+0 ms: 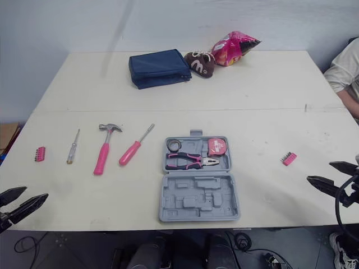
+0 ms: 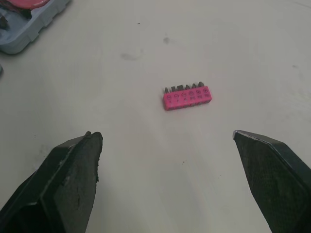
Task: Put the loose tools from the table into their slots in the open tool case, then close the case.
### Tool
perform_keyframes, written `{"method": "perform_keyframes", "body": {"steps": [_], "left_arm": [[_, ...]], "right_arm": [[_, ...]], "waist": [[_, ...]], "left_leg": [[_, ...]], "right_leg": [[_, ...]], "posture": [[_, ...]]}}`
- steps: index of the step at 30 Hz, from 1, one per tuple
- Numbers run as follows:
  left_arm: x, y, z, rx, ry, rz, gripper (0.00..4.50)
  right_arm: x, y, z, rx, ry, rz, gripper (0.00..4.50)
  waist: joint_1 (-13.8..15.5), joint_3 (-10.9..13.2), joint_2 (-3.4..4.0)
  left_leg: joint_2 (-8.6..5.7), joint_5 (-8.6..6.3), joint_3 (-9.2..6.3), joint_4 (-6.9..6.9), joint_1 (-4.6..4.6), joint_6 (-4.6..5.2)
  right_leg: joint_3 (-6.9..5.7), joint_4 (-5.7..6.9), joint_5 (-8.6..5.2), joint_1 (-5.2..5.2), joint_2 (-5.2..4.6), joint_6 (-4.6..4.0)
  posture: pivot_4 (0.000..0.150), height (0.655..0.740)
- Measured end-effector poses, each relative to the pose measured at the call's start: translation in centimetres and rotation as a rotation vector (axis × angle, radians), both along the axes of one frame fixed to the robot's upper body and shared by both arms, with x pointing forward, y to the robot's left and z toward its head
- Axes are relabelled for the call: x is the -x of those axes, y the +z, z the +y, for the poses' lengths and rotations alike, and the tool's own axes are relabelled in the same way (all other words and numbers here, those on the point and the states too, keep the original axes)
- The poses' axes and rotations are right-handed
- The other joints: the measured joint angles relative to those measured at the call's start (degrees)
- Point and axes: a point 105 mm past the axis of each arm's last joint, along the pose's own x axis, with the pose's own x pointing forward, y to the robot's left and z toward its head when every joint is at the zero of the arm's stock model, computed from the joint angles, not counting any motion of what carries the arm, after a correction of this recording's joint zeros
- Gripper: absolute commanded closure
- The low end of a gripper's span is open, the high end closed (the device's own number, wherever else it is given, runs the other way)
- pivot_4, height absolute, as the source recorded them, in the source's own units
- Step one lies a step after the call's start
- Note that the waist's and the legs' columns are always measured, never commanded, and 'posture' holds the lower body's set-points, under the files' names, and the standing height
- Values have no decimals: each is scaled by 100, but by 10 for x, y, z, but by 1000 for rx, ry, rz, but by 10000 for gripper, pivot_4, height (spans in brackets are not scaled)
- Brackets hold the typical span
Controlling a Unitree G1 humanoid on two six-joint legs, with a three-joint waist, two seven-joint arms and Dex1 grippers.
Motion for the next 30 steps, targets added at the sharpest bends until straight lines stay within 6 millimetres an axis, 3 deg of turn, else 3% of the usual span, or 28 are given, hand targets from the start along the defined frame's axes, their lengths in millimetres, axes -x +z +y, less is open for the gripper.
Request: {"method": "perform_keyframes", "body": {"steps": [6, 9, 13, 19, 24, 27, 30], "left_arm": [[-26, 13, -6, -23, 56, -66, 542], [-44, 9, 3, -23, 165, -49, 542], [-67, 3, -1, -4, 185, -16, 542], [-105, 3, -3, -8, 226, 35, 542], [-121, -11, -2, 4, 246, 106, 542], [-133, -8, -6, -7, 241, 98, 542], [-139, -9, -7, -15, 248, 90, 8944]], "right_arm": [[-15, 11, 37, -9, 136, -36, 0], [-22, 28, 86, -47, 315, -76, 0], [-20, 58, 159, -123, 599, -136, 0], [-11, 86, 228, -218, 914, -175, 0], [-10, 93, 250, -221, 1030, -167, 0], [-13, 100, 260, -253, 1065, -187, 0], [-14, 98, 263, -257, 1076, -180, 0]], "waist": [[0, 0, 3], [-10, 0, 7], [-40, 1, -1], [-23, 0, -24], [-35, -4, -39], [-31, -4, -41], [-23, -6, -43]], "left_leg": [[2, 4, 2, -1, 2, -8], [2, 25, 3, -1, 2, -29], [5, 26, 2, -1, -2, -33], [2, 32, 4, 3, -15, -21], [2, 30, 11, 2, -23, -17], [2, 32, 17, 3, -24, -14], [2, 33, 21, 3, -22, -11]], "right_leg": [[5, 12, -1, -4, -1, -2], [5, 22, -1, -7, 4, -2], [4, 25, -1, -13, 7, -2], [-3, 21, 0, -20, 8, 0], [-8, 33, 2, -22, 15, 3], [-12, 31, 2, -22, 18, 5], [-12, 32, 2, -22, 18, 5]], "posture": [[1500, 7338], [1500, 7338], [1500, 7338], [1500, 7338], [1500, 7338], [1500, 7338], [1500, 7338]]}}
